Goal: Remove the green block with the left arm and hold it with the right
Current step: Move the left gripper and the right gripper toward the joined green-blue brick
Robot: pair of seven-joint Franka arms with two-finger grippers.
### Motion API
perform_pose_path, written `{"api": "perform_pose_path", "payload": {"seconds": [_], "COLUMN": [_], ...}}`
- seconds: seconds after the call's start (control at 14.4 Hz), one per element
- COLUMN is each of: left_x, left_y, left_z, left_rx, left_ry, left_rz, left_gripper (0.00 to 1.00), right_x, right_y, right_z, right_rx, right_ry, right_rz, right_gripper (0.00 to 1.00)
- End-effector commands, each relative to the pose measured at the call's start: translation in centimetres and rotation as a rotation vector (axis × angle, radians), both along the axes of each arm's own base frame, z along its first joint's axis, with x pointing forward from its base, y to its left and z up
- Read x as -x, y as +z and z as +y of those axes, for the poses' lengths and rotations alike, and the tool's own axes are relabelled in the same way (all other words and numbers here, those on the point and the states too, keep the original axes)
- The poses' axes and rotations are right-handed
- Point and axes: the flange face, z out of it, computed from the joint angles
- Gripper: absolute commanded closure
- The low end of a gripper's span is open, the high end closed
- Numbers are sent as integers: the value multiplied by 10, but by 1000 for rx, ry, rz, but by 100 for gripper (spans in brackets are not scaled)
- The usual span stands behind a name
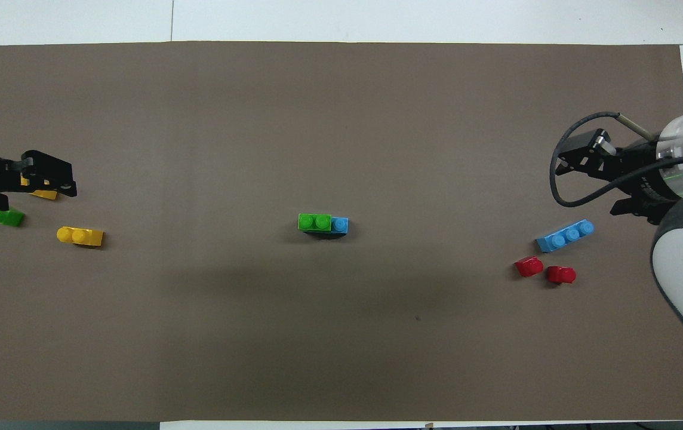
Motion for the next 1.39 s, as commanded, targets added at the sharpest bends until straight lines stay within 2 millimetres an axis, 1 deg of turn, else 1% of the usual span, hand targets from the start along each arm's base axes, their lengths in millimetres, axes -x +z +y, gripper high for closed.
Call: {"api": "perform_pose_path", "payload": {"seconds": [0.0, 0.07, 0.14, 0.28, 0.42, 0.49, 0.55, 0.62, 0.69, 0.76, 0.83, 0.97, 1.04, 1.18, 1.25, 1.32], "left_x": [24, 29, 33, 41, 45, 46, 47, 48, 50, 51, 50, 47, 48, 53, 58, 60], "left_y": [-12, -16, -22, -25, -26, -26, -25, -28, -27, -29, -32, -35, -35, -34, -37, -42], "left_z": [-32, -44, -53, -71, -84, -88, -94, -102, -110, -116, -118, -120, -128, -150, -161, -165], "left_rx": [3, -1, -4, 3, 1, 8, 18, 20, 30, 35, 42, 62, 69, 86, 81, 71], "left_ry": [130, 178, 235, 357, 439, 491, 560, 631, 695, 768, 843, 982, 1046, 1188, 1214, 1232], "left_rz": [-24, -22, -23, -24, -20, -15, -10, -13, -29, -37, -46, -64, -67, -68, -61, -51], "left_gripper": [0, 0, 0, 0, 0, 0, 0, 0, 0, 0, 0, 0, 0, 0, 0, 0], "right_x": [0, 0, 1, 0, -3, -1, -2, -1, 0, 1, 0, -4, -3, -3, 2, 6], "right_y": [-16, -20, -26, -38, -48, -55, -61, -69, -78, -92, -104, -121, -128, -147, -160, -170], "right_z": [4, 7, 23, 34, 40, 52, 54, 60, 72, 76, 87, 109, 122, 132, 147, 156], "right_rx": [-110, -125, -137, -176, -236, -257, -278, -299, -321, -341, -373, -417, -419, -409, -404, -398], "right_ry": [-212, -261, -283, -377, -473, -502, -545, -582, -607, -642, -680, -783, -807, -828, -818, -813], "right_rz": [39, 46, 61, 111, 148, 165, 170, 179, 185, 197, 218, 250, 251, 263, 277, 267], "right_gripper": [0, 0, 0, 0, 0, 0, 0, 0, 0, 0, 0, 0, 0, 0, 0, 0]}}
